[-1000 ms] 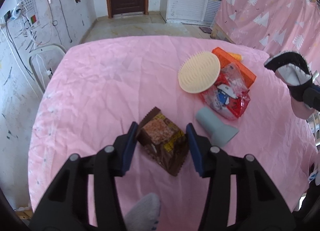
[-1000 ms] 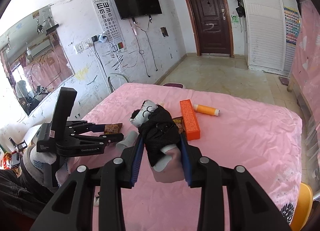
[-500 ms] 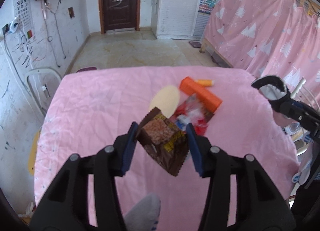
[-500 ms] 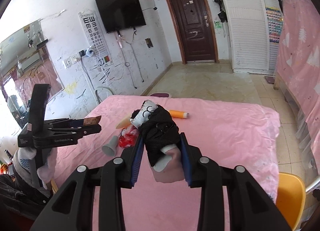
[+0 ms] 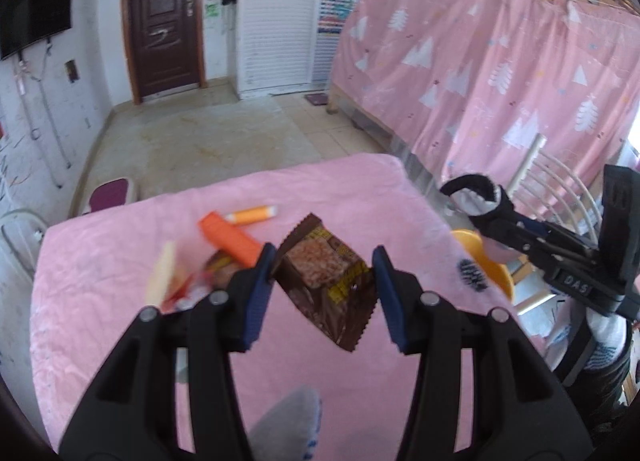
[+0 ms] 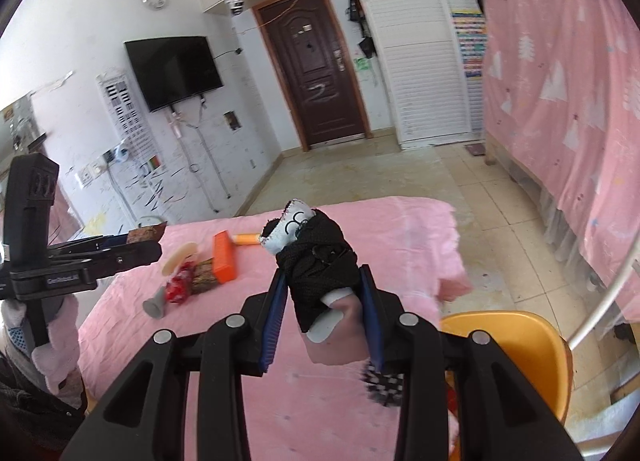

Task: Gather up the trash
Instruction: 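Carry the sock and wrapper over the orange basin and open both grippers, then move both open grippers back over the pink bed, then grasp the beige oval brush with the left gripper while the right gripper approaches the orange box, then grasp the orange box with the right gripper and lift it, then carry the brush and orange box over the orange basin and open both grippers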

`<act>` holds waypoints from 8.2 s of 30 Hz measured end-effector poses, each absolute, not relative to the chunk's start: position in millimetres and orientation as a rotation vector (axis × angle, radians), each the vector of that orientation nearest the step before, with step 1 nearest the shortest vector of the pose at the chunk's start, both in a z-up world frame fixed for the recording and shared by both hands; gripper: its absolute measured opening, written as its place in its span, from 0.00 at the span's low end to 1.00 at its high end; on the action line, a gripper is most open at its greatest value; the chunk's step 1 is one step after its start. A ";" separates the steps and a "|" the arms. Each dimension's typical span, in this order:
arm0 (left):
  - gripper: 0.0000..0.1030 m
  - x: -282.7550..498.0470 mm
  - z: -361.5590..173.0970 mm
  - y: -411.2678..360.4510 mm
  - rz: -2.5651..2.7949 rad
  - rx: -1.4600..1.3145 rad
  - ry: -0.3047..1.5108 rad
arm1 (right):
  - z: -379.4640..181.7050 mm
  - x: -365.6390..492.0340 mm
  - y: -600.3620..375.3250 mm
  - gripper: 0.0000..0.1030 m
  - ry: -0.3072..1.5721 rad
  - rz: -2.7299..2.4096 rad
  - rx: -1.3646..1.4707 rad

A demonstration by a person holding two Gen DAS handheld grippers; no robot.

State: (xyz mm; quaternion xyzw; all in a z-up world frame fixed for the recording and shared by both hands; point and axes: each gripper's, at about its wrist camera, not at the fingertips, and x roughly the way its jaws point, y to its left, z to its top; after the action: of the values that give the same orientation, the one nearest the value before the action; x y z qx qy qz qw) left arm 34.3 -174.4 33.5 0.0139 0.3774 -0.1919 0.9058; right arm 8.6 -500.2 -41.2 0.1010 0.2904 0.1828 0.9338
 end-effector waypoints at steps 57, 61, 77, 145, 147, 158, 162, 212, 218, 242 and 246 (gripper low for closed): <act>0.67 68.5 17.4 -350.5 -0.666 0.015 0.864 | -76.7 4.6 -599.7 0.62 0.605 0.084 0.351; 0.67 69.3 25.1 -323.3 -0.641 -0.020 0.845 | -68.4 13.3 -573.5 0.64 0.609 0.119 0.315; 0.71 84.6 31.0 -198.7 -0.411 -0.058 0.803 | -47.9 53.3 -443.5 0.68 0.659 0.308 0.152; 0.43 130.9 -54.4 -5.6 0.003 -0.092 0.988 | -93.1 165.6 -237.4 0.38 0.905 0.592 -0.079; 0.43 132.1 -53.7 -6.3 -0.001 -0.096 0.992 | -94.8 165.7 -235.1 0.29 0.910 0.595 -0.088; 0.43 125.9 -42.3 1.0 -0.010 -0.108 0.957 | -78.3 149.4 -237.3 0.14 0.828 0.585 -0.112; 0.43 115.8 -27.3 -6.0 -0.019 -0.105 0.923 | -67.4 140.5 -248.2 0.14 0.798 0.577 -0.100; 0.43 85.6 0.9 -338.6 -0.554 0.074 0.909 | -110.1 40.8 -610.0 0.14 0.693 0.134 0.287; 0.44 83.6 -5.9 -376.8 -0.606 0.103 0.925 | -130.9 42.9 -623.0 0.30 0.734 0.086 0.326; 0.76 81.4 0.8 -379.6 -0.625 0.083 0.881 | -106.7 31.1 -629.2 0.50 0.673 0.024 0.318; 0.76 78.8 7.5 -359.1 -0.604 0.071 0.860 | -94.1 36.6 -608.6 0.50 0.666 0.050 0.285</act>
State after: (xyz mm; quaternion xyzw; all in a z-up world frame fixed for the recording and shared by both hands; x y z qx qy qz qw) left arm 78.8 -359.1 7.5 0.0340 0.4105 -0.2880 0.8645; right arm 36.6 -608.6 -94.1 0.1392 0.3255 0.0247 0.9349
